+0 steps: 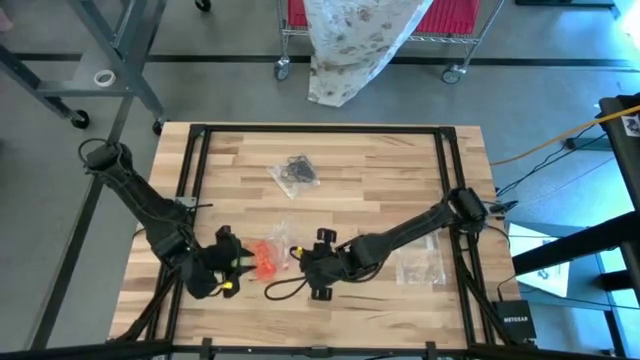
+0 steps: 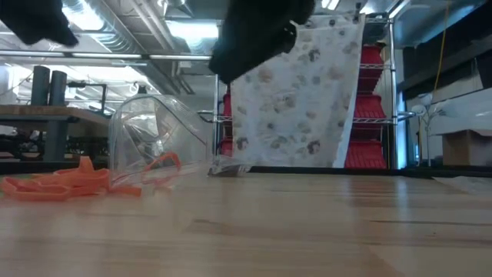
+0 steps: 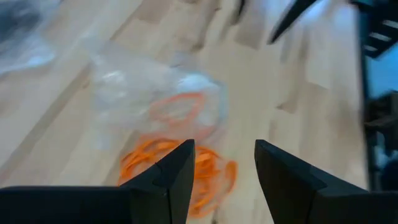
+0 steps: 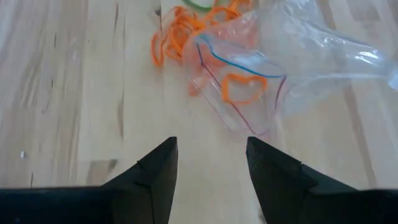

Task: Sort rubber bands
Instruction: Put the orange rubber band into the transparent zip bag

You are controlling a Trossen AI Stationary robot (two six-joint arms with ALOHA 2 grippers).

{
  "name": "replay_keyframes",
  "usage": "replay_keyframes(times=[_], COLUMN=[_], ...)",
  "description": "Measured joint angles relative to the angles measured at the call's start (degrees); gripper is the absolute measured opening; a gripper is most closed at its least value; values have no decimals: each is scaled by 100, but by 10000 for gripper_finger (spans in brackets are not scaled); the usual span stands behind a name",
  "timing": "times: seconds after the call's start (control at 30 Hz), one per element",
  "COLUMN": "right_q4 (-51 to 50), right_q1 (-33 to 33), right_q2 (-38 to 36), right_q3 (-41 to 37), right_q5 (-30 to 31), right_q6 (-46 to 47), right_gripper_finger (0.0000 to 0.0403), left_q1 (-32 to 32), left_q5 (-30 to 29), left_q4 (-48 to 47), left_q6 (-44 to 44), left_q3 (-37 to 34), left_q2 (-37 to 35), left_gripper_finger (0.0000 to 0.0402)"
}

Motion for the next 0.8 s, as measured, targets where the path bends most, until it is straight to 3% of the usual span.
replay_keyframes(times=[0.13,0.27,0.57,0.8], right_q4=[-302,-281,439,1509], right_q1=[-139,-419,-1156,-1422], right_q2=[-19,15,46,46], right_q3=[-7,-7,-646,-1147], right_q5=[-61,-42,195,-140], right_q6=[-183,-454,-883,-934], right_gripper_finger=[184,184,184,184], left_q1=[259,579,1341,1653], left_q5=[85,86,722,805], left_q4=[-545,-513,665,1574], left_q6=[-504,-469,233,866], left_q3=[0,-254,-1043,-1633], left_q2=[0,0,0,0], left_gripper_finger=[159,159,159,159])
